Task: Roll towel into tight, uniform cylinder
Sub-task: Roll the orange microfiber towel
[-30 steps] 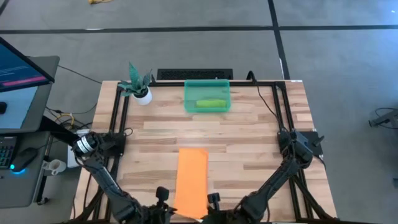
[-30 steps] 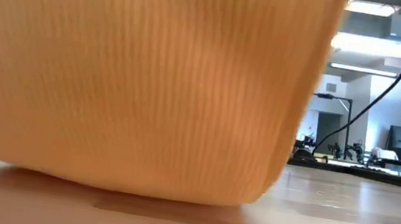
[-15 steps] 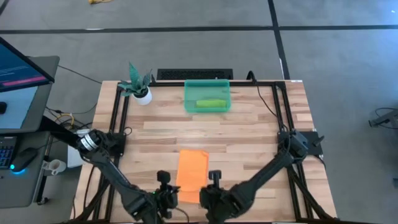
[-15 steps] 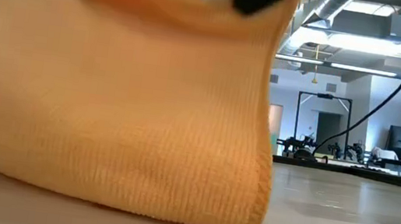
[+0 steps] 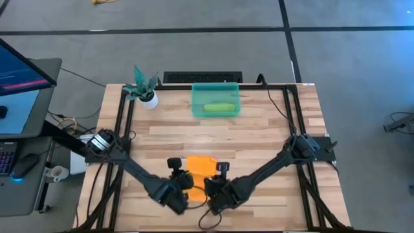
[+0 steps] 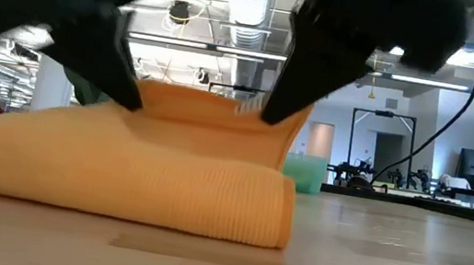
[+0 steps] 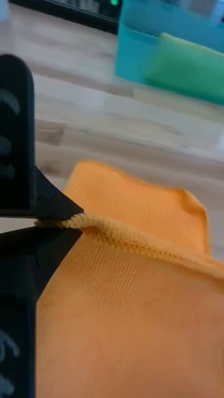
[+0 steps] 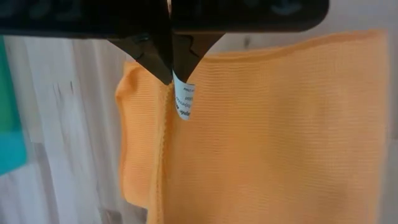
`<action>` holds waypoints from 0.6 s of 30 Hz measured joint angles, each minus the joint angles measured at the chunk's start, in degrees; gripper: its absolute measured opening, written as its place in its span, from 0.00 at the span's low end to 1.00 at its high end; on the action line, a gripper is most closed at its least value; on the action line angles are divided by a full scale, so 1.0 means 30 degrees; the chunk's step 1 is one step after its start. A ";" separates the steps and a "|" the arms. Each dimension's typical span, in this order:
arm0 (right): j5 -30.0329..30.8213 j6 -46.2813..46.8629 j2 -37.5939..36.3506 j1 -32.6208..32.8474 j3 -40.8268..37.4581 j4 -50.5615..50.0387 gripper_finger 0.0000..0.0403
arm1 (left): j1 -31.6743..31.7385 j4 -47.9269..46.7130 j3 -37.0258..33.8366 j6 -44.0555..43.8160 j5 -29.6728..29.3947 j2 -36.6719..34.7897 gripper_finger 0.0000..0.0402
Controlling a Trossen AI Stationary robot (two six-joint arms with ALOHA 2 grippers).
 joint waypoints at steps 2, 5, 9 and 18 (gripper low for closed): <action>0.0014 0.0007 0.0000 -0.0335 -0.0381 0.0274 0.02 | 0.0485 0.0053 -0.0266 0.0024 0.0301 0.0000 0.00; 0.0014 0.0007 0.0006 -0.0801 -0.1006 0.0637 0.01 | 0.1035 0.0430 -0.0626 0.0190 0.1280 0.0000 0.00; 0.0006 0.0015 0.0001 -0.1059 -0.1155 0.0645 0.03 | 0.1442 0.0477 -0.0695 0.0655 0.1724 0.0000 0.00; -0.0045 0.0011 0.0000 -0.1424 -0.1162 0.0454 0.02 | 0.1843 0.0508 -0.0695 0.0672 0.1826 0.0000 0.06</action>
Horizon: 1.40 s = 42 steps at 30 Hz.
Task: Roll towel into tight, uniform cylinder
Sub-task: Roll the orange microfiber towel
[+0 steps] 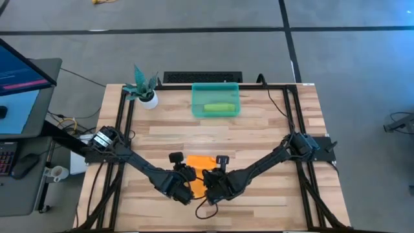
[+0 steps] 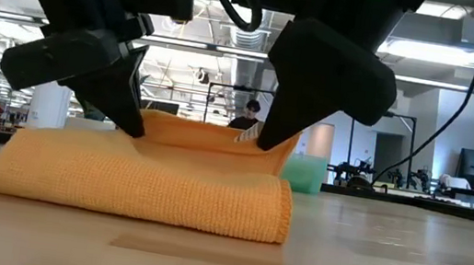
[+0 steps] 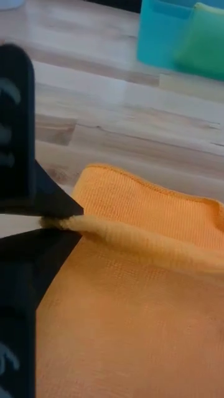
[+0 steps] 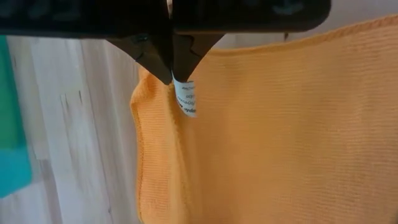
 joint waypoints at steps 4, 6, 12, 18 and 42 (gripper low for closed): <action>-0.0116 -0.0004 0.0000 -0.0289 -0.0001 -0.0048 0.03 | -0.0015 -0.0128 -0.0015 0.0000 0.0141 0.0000 0.15; -0.0110 -0.0004 0.0000 -0.0515 -0.0007 -0.0041 0.03 | -0.0022 -0.0394 0.0015 -0.0007 0.0611 0.0000 0.20; -0.0533 -0.0004 0.0002 -0.1334 -0.0007 0.0065 0.02 | -0.0459 -0.4020 0.1159 -0.0941 0.0876 -0.0044 0.26; -0.0897 0.0108 0.0000 -0.1884 -0.0007 0.0229 0.04 | -0.2086 -0.5415 0.2169 -0.2454 0.0023 -0.0073 0.26; -0.2454 0.0899 -0.4272 -0.2218 0.0007 -0.2120 0.49 | -0.4318 -0.4246 0.1967 -0.4518 -0.2568 -0.3231 0.25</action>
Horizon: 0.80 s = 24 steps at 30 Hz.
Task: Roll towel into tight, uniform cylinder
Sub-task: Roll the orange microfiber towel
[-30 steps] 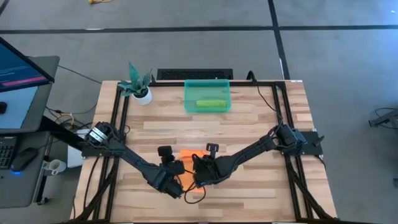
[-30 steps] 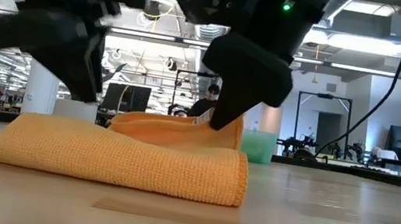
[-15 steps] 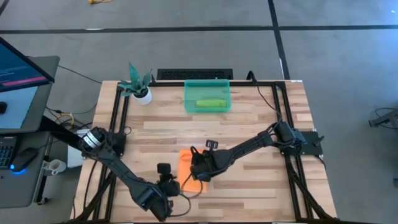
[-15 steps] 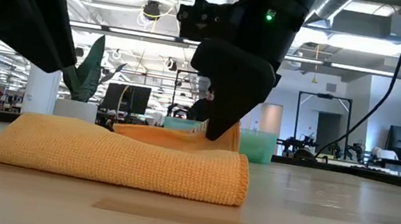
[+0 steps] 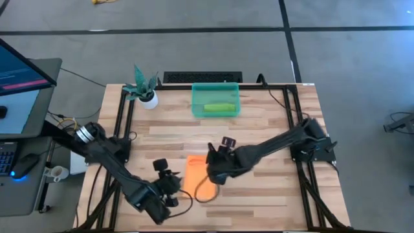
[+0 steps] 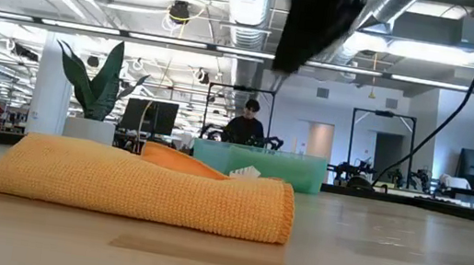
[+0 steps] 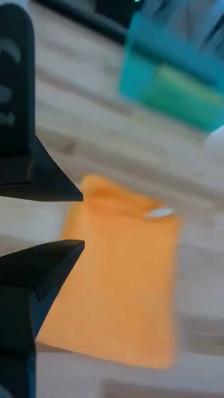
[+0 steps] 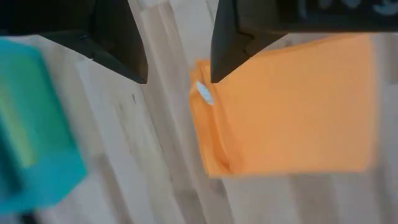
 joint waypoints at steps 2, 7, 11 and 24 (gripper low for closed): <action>0.0739 0.0003 -0.0841 0.0734 0.0007 -0.0042 0.49 | -0.0150 0.0424 -0.0274 0.0134 -0.1172 -0.0752 0.25; 0.4139 0.0997 -0.1600 0.3246 0.0014 -0.0066 0.48 | -0.0381 0.3081 -0.1734 0.0767 -0.2362 -0.1206 0.25; 0.5960 0.2400 -0.1320 0.5048 -0.0297 -0.0126 0.47 | 0.0111 0.6227 -0.3807 0.0919 -0.1446 -0.1206 0.25; 0.5060 0.4951 -0.1229 0.5568 -0.6794 0.6778 0.40 | 0.4306 1.8930 -0.9160 0.6501 0.5340 -0.1264 0.16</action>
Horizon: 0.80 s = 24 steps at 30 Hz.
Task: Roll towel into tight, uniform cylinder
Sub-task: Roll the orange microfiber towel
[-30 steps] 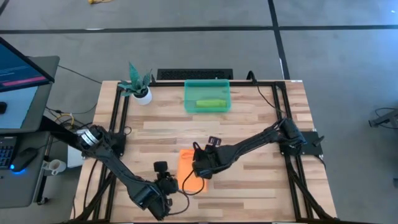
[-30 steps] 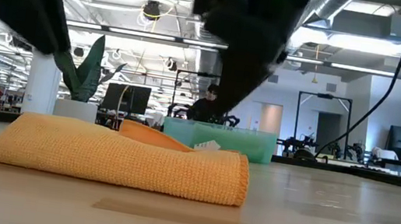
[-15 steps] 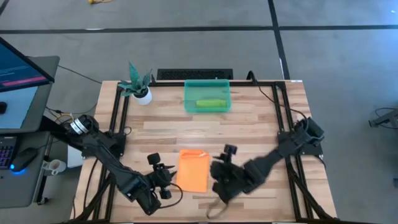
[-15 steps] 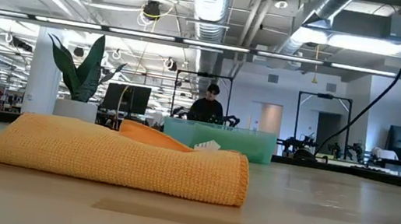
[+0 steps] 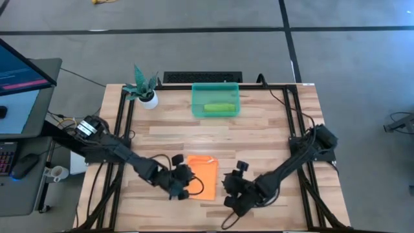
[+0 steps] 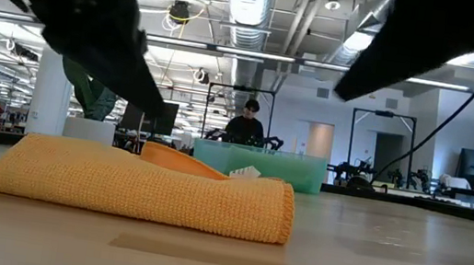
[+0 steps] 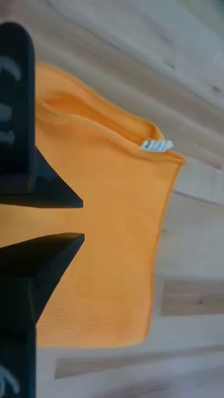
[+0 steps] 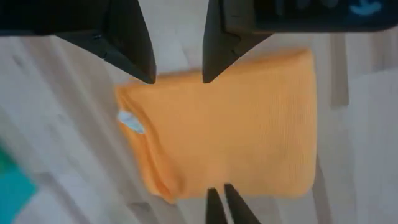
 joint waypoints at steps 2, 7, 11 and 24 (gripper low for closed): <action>-0.0578 -0.0920 0.0000 -0.0440 -0.0714 0.2273 0.38 | 0.0615 0.0357 -0.0071 0.0397 0.0900 0.0007 0.15; -0.2449 -0.3303 0.0000 -0.1676 -0.1712 0.6775 0.34 | 0.2056 0.0095 -0.0071 0.0898 0.2178 0.0051 0.12; -0.5006 -0.4325 0.0000 -0.2483 -0.1908 0.8760 0.31 | 0.3187 -0.1275 -0.0071 0.0924 0.2284 0.0073 0.11; -0.6512 -0.3386 0.1856 -0.2309 -0.1891 1.2000 0.29 | 0.5404 -0.3546 -0.0071 0.0508 0.2838 0.0087 0.11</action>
